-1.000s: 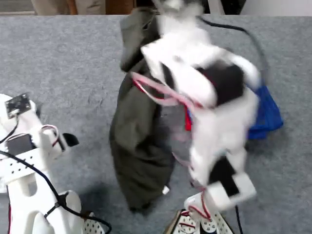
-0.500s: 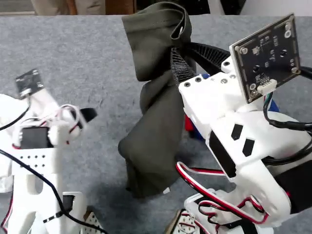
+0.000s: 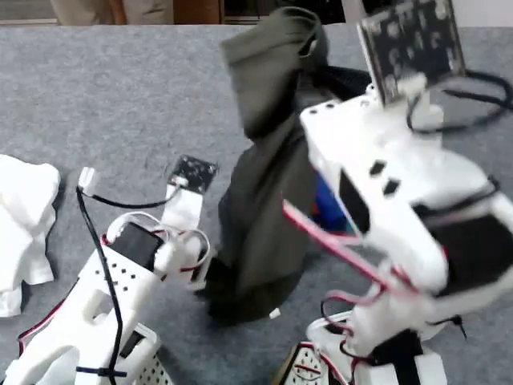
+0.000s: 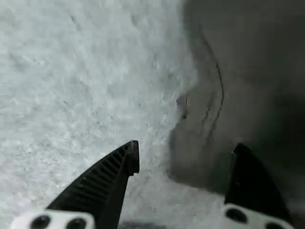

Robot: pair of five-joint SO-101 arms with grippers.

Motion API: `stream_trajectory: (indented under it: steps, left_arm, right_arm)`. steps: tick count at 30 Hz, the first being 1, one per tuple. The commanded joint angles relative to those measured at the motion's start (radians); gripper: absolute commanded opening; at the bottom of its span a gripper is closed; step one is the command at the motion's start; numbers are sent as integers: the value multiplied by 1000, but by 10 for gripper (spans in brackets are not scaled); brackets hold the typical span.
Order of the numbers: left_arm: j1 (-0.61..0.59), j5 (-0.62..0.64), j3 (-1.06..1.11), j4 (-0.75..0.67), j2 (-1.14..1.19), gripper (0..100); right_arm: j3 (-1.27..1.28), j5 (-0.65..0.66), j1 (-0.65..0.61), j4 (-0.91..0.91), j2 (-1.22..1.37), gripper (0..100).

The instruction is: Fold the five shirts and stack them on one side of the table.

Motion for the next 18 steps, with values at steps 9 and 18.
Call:
stream_trajectory:
  steps: [9, 18]
  left_arm:
    - [-103, -40, 74, -129, -13, 304]
    - [-308, -41, 81, -193, -4, 304]
  right_arm:
    - [139, 6, 159, -9, 73, 5]
    - [251, 8, 151, -43, 71, 5]
